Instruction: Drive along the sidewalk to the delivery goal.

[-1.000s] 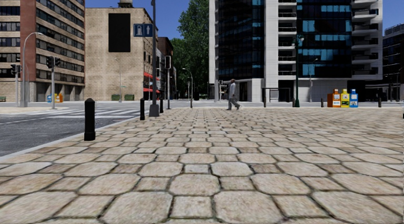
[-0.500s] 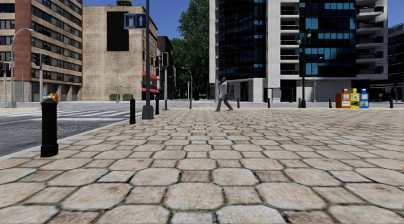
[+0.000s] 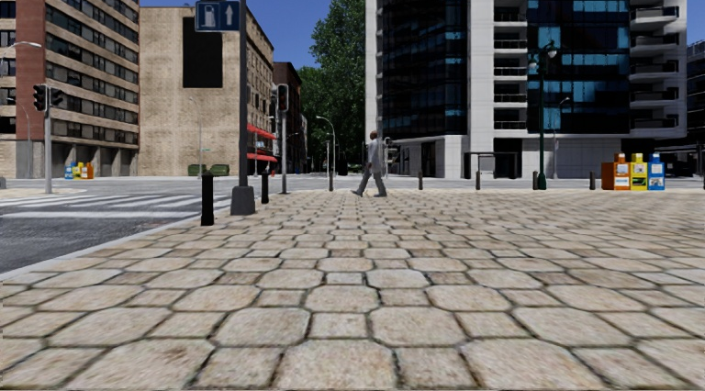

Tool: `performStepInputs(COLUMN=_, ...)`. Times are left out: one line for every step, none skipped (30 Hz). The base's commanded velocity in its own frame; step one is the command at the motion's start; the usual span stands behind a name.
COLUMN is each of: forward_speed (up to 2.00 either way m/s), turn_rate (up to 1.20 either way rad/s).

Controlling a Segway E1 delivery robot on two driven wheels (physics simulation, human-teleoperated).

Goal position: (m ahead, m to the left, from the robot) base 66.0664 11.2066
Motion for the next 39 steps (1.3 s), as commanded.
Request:
performStepInputs(forward_speed=2.0, turn_rate=0.0)
performStepInputs(forward_speed=2.0, turn_rate=0.0)
performStepInputs(forward_speed=2.0, turn_rate=0.0)
performStepInputs(forward_speed=2.0, turn_rate=0.0)
performStepInputs(forward_speed=2.0, turn_rate=0.0)
performStepInputs(forward_speed=2.0, turn_rate=0.0)
performStepInputs(forward_speed=2.0, turn_rate=0.0)
performStepInputs(forward_speed=2.0, turn_rate=0.0)
performStepInputs(forward_speed=2.0, turn_rate=0.0)
performStepInputs(forward_speed=2.0, turn_rate=0.0)
performStepInputs(forward_speed=2.0, turn_rate=0.0)
performStepInputs(forward_speed=2.0, turn_rate=0.0)
performStepInputs(forward_speed=2.0, turn_rate=0.0)
performStepInputs(forward_speed=2.0, turn_rate=0.0)
performStepInputs(forward_speed=2.0, turn_rate=0.0)
performStepInputs(forward_speed=2.0, turn_rate=0.0)
performStepInputs(forward_speed=2.0, turn_rate=0.0)
performStepInputs(forward_speed=2.0, turn_rate=0.0)
performStepInputs(forward_speed=2.0, turn_rate=0.0)
performStepInputs(forward_speed=2.0, turn_rate=0.0)
performStepInputs(forward_speed=2.0, turn_rate=0.0)
performStepInputs(forward_speed=2.0, turn_rate=0.0)
performStepInputs(forward_speed=2.0, turn_rate=0.0)
performStepInputs(forward_speed=2.0, turn_rate=0.0)
performStepInputs(forward_speed=2.0, turn_rate=0.0)
performStepInputs(forward_speed=2.0, turn_rate=0.0)
performStepInputs(forward_speed=2.0, turn_rate=0.0)
performStepInputs(forward_speed=2.0, turn_rate=0.0)
performStepInputs(forward_speed=2.0, turn_rate=0.0)
performStepInputs(forward_speed=2.0, turn_rate=0.0)
performStepInputs(forward_speed=2.0, turn_rate=0.0)
performStepInputs(forward_speed=2.0, turn_rate=0.0)
performStepInputs(forward_speed=2.0, turn_rate=0.0)
performStepInputs(forward_speed=2.0, turn_rate=0.0)
performStepInputs(forward_speed=2.0, turn_rate=0.0)
performStepInputs(forward_speed=2.0, turn_rate=0.0)
performStepInputs(forward_speed=2.0, turn_rate=0.0)
performStepInputs(forward_speed=2.0, turn_rate=0.0)
performStepInputs(forward_speed=2.0, turn_rate=0.0)
